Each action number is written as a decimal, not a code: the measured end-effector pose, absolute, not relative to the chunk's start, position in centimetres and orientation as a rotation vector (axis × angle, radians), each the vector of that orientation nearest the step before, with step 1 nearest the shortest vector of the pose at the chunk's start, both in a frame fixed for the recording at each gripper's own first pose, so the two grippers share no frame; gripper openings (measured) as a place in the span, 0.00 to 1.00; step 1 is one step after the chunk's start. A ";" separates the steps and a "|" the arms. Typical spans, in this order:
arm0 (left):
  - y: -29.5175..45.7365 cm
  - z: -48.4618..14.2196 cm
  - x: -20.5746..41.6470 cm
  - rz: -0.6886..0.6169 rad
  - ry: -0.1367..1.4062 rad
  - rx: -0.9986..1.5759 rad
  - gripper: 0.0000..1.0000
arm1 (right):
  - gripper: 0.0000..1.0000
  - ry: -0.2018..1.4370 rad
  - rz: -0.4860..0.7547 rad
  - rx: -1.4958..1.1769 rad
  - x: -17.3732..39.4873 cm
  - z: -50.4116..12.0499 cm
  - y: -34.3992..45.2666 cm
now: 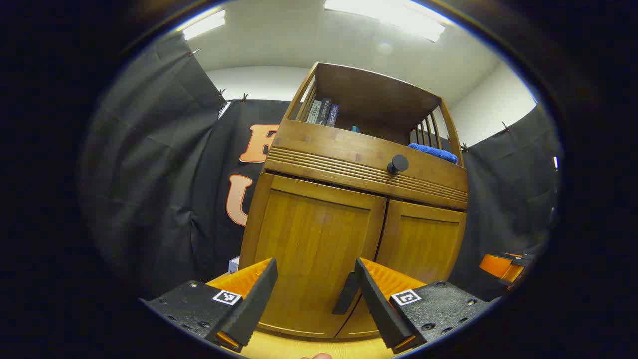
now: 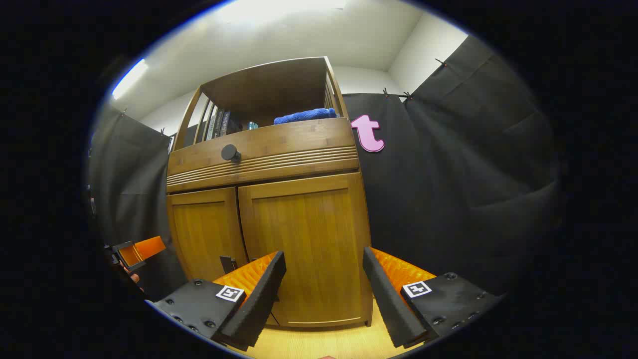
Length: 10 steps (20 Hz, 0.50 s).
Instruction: Open the right door of the double-door shoe cabinet with the right hand, and open the left door with the left hand.
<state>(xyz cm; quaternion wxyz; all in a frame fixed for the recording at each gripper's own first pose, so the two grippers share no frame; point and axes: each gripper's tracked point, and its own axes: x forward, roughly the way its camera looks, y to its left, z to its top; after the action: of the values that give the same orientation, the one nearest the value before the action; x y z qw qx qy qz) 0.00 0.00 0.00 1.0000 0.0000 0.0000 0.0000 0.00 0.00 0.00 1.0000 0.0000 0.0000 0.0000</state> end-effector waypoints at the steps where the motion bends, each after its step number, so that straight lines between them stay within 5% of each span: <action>1: 0.1 0.2 0.2 0.002 -0.009 0.006 0.94 | 0.94 0.000 -0.004 -0.003 0.0 0.1 -0.1; 2: 0.0 0.2 0.5 -0.002 -0.008 0.007 0.94 | 1.00 0.000 -0.012 -0.007 0.2 0.1 -0.2; 3: -0.3 -0.1 0.7 -0.014 0.000 0.004 0.94 | 0.93 -0.004 -0.015 -0.010 0.3 0.1 -0.1; 10: -0.3 -0.3 0.5 -0.030 -0.002 0.021 0.94 | 0.93 -0.011 -0.012 -0.018 -0.3 0.0 0.8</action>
<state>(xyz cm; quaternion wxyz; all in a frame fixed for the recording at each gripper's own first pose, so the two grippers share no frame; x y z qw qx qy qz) 0.48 -0.26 -0.28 0.9998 0.0103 -0.0008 -0.0152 -0.25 0.76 0.00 0.9999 -0.0092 -0.0055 -0.0058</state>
